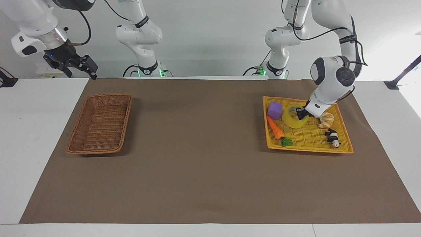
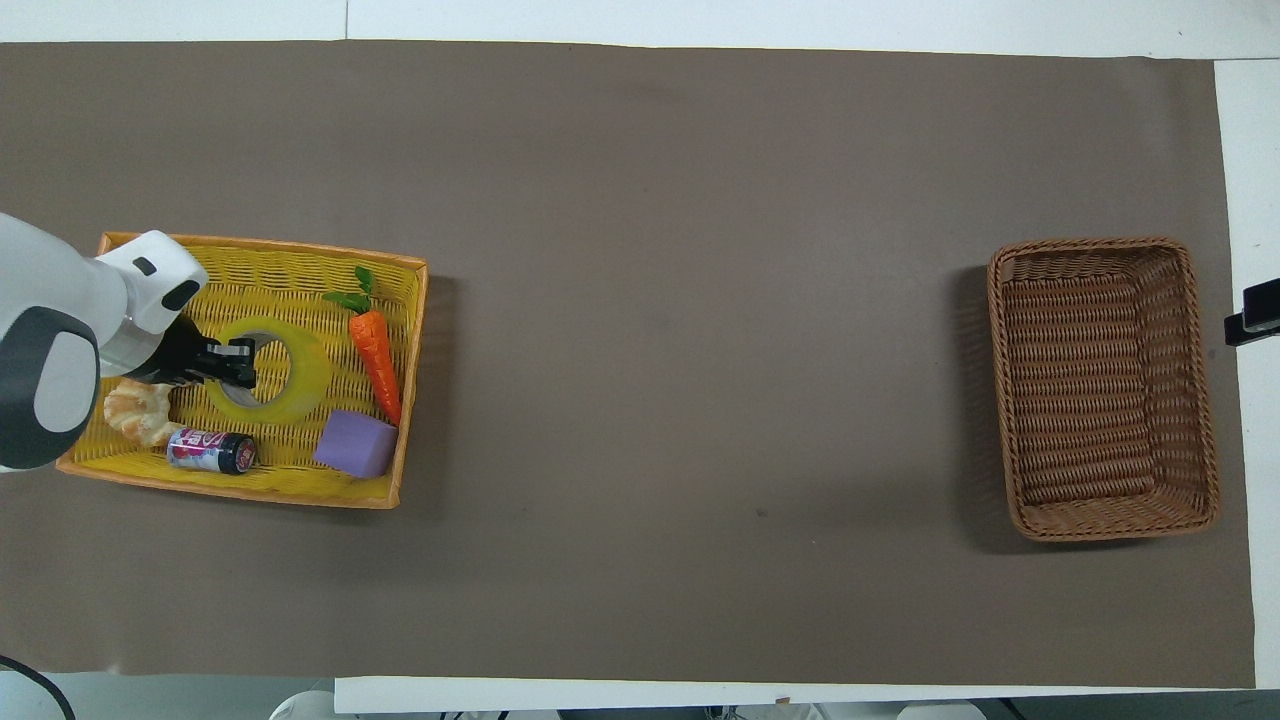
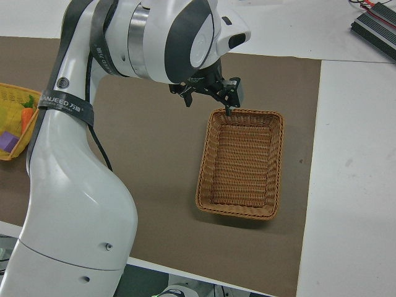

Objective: Move tape to another basket
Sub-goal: 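Lift the tape with the left gripper while the right gripper approaches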

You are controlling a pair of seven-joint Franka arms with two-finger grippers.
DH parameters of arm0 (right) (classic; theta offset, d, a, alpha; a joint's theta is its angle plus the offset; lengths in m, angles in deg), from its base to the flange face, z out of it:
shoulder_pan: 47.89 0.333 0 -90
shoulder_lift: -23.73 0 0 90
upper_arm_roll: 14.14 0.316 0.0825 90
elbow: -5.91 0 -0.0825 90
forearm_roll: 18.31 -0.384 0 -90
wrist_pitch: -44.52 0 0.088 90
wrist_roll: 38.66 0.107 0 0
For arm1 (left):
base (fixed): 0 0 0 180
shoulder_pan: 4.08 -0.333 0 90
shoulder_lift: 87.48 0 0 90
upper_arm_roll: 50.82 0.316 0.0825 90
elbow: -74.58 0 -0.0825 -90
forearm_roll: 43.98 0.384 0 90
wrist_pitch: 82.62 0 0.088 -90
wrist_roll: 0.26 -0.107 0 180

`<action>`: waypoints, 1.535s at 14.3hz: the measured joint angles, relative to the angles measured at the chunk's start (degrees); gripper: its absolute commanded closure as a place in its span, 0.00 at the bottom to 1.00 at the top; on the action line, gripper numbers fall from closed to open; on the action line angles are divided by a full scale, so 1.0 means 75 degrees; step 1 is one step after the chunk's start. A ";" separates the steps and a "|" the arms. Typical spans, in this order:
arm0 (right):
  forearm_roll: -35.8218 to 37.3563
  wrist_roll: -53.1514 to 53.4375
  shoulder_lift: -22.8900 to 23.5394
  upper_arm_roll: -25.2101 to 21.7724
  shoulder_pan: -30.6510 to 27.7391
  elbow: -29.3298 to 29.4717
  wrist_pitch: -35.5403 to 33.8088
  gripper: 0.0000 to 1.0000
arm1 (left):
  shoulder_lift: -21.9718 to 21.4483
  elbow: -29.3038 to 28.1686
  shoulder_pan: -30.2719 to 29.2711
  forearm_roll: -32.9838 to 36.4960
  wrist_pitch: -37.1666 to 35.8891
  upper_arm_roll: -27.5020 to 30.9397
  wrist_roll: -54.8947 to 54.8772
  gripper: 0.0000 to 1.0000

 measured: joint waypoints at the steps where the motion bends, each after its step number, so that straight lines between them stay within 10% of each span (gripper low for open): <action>1: 0.0000 0.0000 0.0000 0.0000 0.0000 0.0000 0.0000 0.00 | 0.0002 0.0381 0.0186 -0.0260 -0.0232 -0.0006 0.0398 1.00; 12: 0.0000 0.0000 0.0000 0.0000 0.0000 0.0000 0.0000 0.00 | 0.0578 0.1837 0.3589 -0.1964 0.0854 -0.0092 0.4949 1.00; 22: -0.0009 -0.0073 -0.0019 0.0089 0.0015 -0.0003 -0.0577 0.00 | 0.0697 0.2203 0.4010 -0.1972 0.0807 -0.0031 0.5279 1.00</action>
